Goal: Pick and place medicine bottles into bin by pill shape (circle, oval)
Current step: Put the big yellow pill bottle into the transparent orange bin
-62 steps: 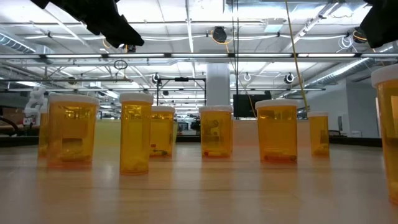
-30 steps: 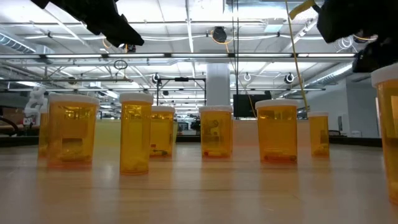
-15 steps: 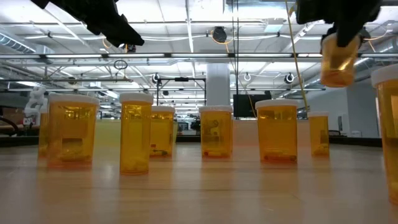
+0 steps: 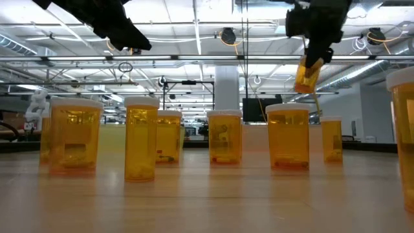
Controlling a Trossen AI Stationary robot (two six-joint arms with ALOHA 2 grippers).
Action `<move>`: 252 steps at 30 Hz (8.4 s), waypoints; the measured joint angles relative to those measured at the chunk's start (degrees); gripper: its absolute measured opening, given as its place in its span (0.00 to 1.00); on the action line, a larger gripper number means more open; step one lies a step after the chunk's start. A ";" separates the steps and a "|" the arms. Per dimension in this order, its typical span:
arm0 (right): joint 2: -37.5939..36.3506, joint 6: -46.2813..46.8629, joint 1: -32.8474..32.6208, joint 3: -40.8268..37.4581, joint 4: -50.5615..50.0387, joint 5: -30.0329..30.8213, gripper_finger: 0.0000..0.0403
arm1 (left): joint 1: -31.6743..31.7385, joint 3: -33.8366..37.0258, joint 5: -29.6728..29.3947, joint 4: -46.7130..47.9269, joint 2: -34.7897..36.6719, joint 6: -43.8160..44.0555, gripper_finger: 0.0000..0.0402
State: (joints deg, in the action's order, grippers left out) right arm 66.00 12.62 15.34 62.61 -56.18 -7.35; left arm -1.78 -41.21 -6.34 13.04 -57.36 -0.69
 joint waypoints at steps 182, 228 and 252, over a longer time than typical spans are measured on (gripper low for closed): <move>-1.10 -10.94 -21.45 -23.98 52.74 17.61 0.66 | -40.79 -0.01 -16.15 -4.50 -37.91 53.57 0.61; 3.26 -5.61 -22.21 -21.04 63.79 19.51 0.66 | -36.63 0.10 -35.81 -15.79 -36.37 36.47 0.45; 39.17 -8.02 -25.90 20.61 51.22 11.57 0.76 | -23.46 0.00 -22.10 -9.68 -27.56 22.59 0.47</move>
State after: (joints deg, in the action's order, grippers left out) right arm 105.17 4.60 -10.56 83.22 -4.96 4.22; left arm -25.24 -41.21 -28.45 3.36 -84.93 21.90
